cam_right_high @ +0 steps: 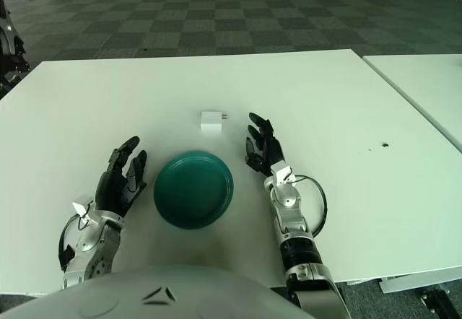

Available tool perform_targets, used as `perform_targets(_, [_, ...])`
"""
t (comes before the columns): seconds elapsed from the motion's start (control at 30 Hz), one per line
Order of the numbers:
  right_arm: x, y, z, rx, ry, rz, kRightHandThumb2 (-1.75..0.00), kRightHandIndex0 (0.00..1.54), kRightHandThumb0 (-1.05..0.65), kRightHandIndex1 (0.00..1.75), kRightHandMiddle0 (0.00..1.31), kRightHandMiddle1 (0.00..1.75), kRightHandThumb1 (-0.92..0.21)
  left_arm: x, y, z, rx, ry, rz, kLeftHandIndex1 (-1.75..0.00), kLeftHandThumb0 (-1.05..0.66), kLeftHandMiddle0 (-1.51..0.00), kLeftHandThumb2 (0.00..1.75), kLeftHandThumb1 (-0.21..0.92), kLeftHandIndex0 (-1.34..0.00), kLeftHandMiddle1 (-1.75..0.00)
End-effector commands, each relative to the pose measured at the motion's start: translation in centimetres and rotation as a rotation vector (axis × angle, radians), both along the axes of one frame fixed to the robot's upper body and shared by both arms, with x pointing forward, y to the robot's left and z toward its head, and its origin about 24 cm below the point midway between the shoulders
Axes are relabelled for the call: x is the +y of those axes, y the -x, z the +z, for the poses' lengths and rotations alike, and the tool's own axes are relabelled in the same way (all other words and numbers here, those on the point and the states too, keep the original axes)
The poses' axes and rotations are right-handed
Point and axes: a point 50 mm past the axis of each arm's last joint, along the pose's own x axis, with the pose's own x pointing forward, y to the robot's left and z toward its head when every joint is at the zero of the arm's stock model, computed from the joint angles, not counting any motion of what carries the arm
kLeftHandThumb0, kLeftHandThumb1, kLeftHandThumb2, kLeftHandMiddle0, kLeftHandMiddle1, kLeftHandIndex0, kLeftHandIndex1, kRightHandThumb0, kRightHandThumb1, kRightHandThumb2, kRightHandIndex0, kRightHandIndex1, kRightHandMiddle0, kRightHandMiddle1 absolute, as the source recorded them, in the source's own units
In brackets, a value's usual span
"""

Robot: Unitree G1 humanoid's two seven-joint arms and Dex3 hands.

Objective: Put the charger into the plate.

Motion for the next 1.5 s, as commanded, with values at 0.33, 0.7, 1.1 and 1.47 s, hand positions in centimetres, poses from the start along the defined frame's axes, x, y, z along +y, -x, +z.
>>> perform_targets(0.33, [2.1, 6.9, -7.3, 0.365, -0.046, -0.013, -0.80, 0.21, -0.75, 0.05, 0.00, 0.44, -0.92, 0.1, -0.2, -1.2, 0.095, -0.029, -0.026, -0.73, -0.76, -0.28, 0.76, 0.92, 0.00, -0.02])
perform_targets(0.7, [0.2, 5.2, -6.6, 0.317, -0.067, -0.081, -0.80, 0.26, -0.76, 0.06, 0.00, 0.54, -0.92, -0.3, -0.7, -2.2, 0.127, -0.061, -0.020, -0.70, -0.75, -0.26, 0.78, 0.92, 0.00, -0.01])
perform_targets(1.1, [-1.6, -2.9, 4.8, -0.235, 0.117, -0.165, -0.73, 0.26, -0.77, 0.05, 0.00, 0.61, -0.92, -1.1, -1.2, -4.7, 0.133, -0.115, 0.009, -0.80, -0.72, -0.28, 0.74, 0.92, 0.00, -0.01])
perform_targets(1.47, [1.7, -7.3, 12.4, -0.694, 0.703, -0.172, -0.62, 0.29, -0.78, 0.05, 0.00, 0.60, -0.92, -1.8, -1.4, -6.3, 0.165, -0.112, -0.001, -0.85, -0.74, -0.27, 0.71, 0.92, 0.00, 0.00])
